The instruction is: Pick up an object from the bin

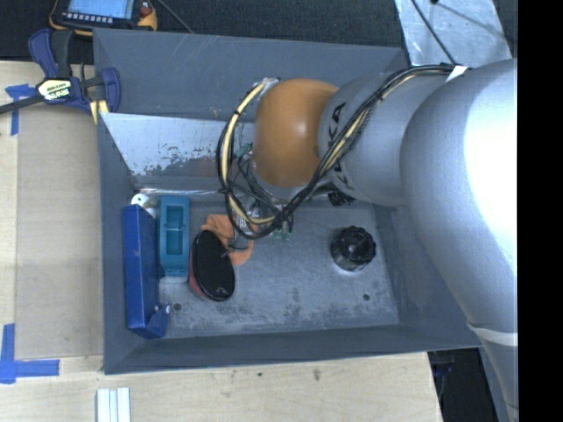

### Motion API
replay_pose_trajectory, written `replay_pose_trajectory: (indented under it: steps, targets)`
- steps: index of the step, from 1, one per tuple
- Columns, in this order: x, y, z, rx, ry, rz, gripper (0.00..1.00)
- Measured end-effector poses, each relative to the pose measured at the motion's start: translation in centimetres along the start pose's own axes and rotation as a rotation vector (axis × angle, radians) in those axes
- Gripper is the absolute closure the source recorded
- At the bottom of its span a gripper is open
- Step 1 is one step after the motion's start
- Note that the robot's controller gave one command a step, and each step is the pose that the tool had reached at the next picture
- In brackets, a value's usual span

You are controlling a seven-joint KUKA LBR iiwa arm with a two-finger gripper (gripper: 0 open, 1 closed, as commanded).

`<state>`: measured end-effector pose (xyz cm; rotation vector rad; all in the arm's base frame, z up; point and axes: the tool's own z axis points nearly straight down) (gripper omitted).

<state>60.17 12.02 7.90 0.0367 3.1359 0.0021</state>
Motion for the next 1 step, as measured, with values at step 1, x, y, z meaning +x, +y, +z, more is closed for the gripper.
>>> replay_pose_trajectory:
  steps: [1]
  targets:
    - [-1.37, -1.89, -0.71, 0.000, 0.002, -0.010, 1.00]
